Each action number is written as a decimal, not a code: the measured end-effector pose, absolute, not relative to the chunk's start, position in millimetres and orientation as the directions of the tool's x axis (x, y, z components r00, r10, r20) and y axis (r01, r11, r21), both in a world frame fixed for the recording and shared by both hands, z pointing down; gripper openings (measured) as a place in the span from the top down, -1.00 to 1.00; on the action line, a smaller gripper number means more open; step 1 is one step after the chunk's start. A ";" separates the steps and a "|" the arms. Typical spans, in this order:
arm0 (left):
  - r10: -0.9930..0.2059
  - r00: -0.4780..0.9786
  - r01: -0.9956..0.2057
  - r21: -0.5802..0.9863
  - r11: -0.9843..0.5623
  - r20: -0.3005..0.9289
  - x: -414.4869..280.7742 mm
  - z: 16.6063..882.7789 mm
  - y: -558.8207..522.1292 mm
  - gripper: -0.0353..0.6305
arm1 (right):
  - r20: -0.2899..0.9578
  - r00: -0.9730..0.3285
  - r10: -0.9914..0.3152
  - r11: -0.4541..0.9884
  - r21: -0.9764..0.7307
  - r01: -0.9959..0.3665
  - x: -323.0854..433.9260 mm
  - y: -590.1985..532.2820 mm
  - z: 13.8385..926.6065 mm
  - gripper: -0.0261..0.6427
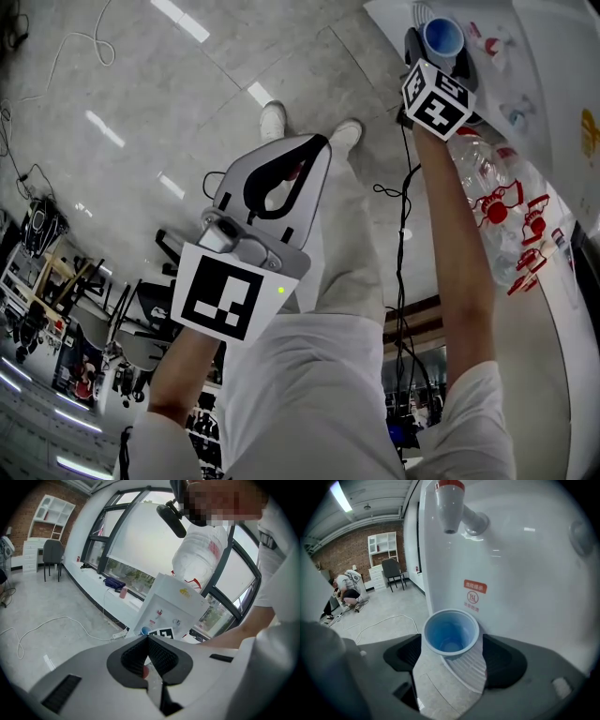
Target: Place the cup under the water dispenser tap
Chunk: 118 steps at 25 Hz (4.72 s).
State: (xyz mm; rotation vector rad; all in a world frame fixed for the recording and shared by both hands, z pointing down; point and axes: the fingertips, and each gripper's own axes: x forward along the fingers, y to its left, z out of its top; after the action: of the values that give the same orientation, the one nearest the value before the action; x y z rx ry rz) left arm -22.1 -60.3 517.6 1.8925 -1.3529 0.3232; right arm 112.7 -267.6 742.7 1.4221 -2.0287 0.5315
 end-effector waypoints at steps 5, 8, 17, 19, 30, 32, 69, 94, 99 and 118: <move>-0.695 0.416 -0.884 0.439 -0.158 0.587 -23.0 507.7 -58.3 0.87 | 0.674 -0.241 -0.699 0.339 0.015 -0.941 113.9 -256.0 732.9 -0.29; -0.693 0.424 -0.882 0.439 -0.171 0.583 -25.3 502.1 -56.2 0.88 | 0.675 -0.239 -0.699 0.337 0.016 -0.941 111.5 -247.9 726.0 -0.29; -0.693 0.446 -0.874 0.443 -0.200 0.566 -35.9 488.5 -50.3 0.87 | 0.670 -0.249 -0.700 0.353 0.021 -0.935 102.3 -229.2 698.2 -0.29; -0.690 0.450 -0.872 0.447 -0.202 0.566 -35.7 486.1 -48.2 0.87 | 0.669 -0.255 -0.698 0.363 0.024 -0.932 101.9 -224.7 690.3 -0.29; -0.700 0.451 -0.878 0.418 -0.236 0.553 -42.6 457.6 -47.3 0.88 | 0.651 -0.270 -0.709 0.362 0.008 -0.932 104.0 -206.5 645.8 -0.08; -0.703 0.450 -0.878 0.415 -0.237 0.551 -42.7 448.0 -47.1 0.87 | 0.649 -0.271 -0.711 0.348 -0.011 -0.937 106.6 -200.6 635.3 -0.02; -0.829 0.403 -0.893 0.367 -0.262 0.389 -25.8 256.6 -17.5 0.88 | 0.526 -0.467 -0.711 0.510 -0.071 -0.857 111.3 -98.5 377.2 0.89; -0.870 0.408 -0.892 0.321 -0.317 0.276 -31.6 192.4 -12.7 0.88 | 0.390 -0.558 -0.733 0.585 -0.058 -0.809 143.6 -54.9 214.5 0.89; -0.864 0.440 -0.879 0.316 -0.358 0.245 -27.9 178.1 -17.9 0.87 | 0.363 -0.569 -0.738 0.607 -0.010 -0.795 148.6 -54.2 188.2 0.89; -0.824 0.519 -0.843 0.294 -0.450 0.228 -5.2 160.2 -19.4 0.87 | 0.289 -0.601 -0.745 0.633 0.025 -0.773 146.7 -32.0 160.2 0.89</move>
State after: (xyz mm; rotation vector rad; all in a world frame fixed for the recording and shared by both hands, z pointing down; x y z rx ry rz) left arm -5.2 -19.4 160.2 2.3950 -1.3779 0.0730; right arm 146.7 -32.0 160.2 1.2299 -2.5848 0.1489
